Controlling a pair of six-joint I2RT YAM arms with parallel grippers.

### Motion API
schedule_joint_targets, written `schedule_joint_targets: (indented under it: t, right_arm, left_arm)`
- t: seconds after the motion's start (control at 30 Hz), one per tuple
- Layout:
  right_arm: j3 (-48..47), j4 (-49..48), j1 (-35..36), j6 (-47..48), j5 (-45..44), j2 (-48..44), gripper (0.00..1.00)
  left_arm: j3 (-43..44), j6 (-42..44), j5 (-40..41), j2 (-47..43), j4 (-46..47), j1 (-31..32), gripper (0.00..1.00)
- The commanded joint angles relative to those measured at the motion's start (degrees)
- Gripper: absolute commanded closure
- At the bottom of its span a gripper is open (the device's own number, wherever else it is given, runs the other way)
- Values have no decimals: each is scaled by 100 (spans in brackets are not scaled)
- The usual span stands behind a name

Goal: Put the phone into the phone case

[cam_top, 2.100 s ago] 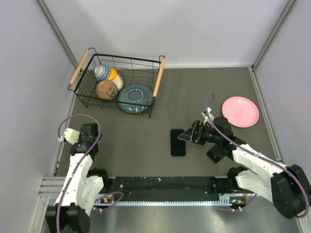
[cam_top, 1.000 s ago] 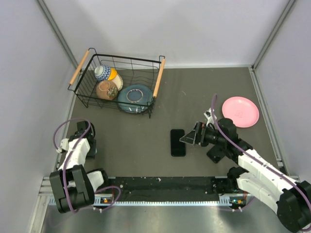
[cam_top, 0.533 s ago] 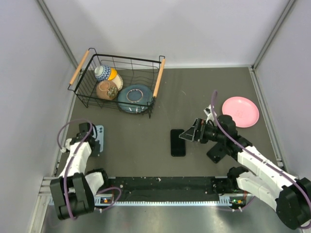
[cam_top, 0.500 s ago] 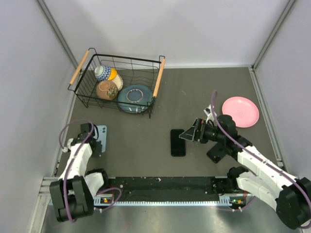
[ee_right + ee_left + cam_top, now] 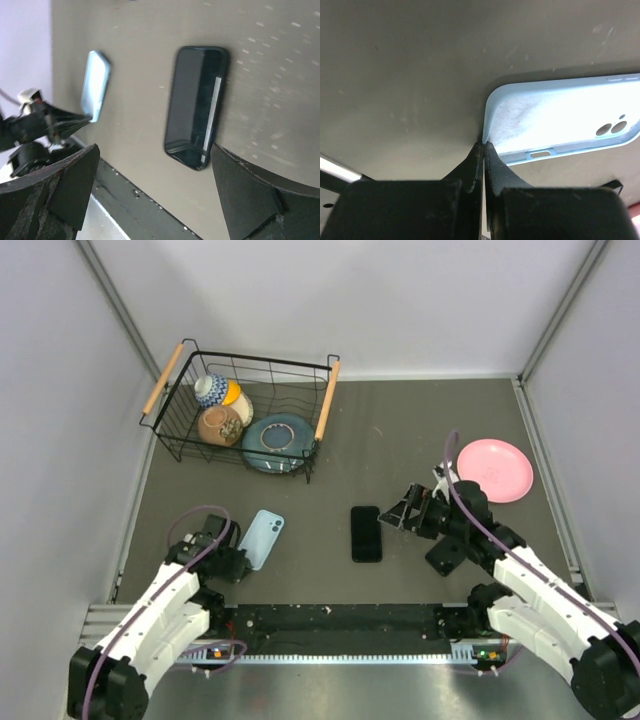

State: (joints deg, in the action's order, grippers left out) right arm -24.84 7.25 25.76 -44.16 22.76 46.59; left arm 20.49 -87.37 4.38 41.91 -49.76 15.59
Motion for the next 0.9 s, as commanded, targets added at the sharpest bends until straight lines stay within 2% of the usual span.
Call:
schedule_joint_targets:
  t: [0.0, 0.07, 0.17, 0.2, 0.27, 0.3, 0.37, 0.4, 0.43, 0.57, 0.7, 0.8, 0.87]
  right_arm:
    - [-450, 1321, -9, -328, -1875, -168, 7]
    - [-565, 1743, -1, -522, -2414, -141, 7]
    - [-908, 2499, -10, -874, -3215, 8, 4]
    - [-1100, 2884, -18, -1040, -3513, 52, 1]
    - [-1268, 3272, -18, -1252, -3822, 183, 1]
    - [-1426, 3440, -10, -1435, -4119, 210, 1]
    - [-1576, 3993, -18, -1638, -4411, 385, 1]
    - [-1716, 4160, -53, -1805, -4647, 464, 1]
    - [-1795, 4519, -88, -1859, -4736, 578, 1]
    - [-2077, 5224, -159, -2245, -5036, 1071, 1]
    - [-2016, 5366, -255, -2509, -5290, 1247, 1]
    - [-2025, 5357, -440, -2510, -5344, 1440, 1]
    - [-2051, 5357, -632, -2475, -5309, 1546, 1]
  left_arm:
    - [-98, -895, -341, 1, 71, 653, 100]
    - [-221, -878, -412, 1, 649, 848, 100]
    - [-230, -747, -649, 107, 993, 1173, 100]
    - [-186, -685, -623, 142, 1020, 1322, 97]
    - [-46, -510, -570, 107, 1021, 1472, 79]
    - [-2, -448, -492, 72, 1012, 1595, 58]
    - [104, -142, -491, -51, 1047, 1657, 42]
    - [148, -44, -239, -78, 1056, 1683, 31]
    - [209, 61, -210, -104, 1056, 1675, 27]
    - [298, 649, -52, -192, 1117, 1684, 16]
    - [227, 1336, -104, -131, 1547, 1684, 10]
    - [227, 1994, -411, 27, 2047, 1684, 9]
    - [262, 2581, -1076, 237, 2610, 1684, 10]
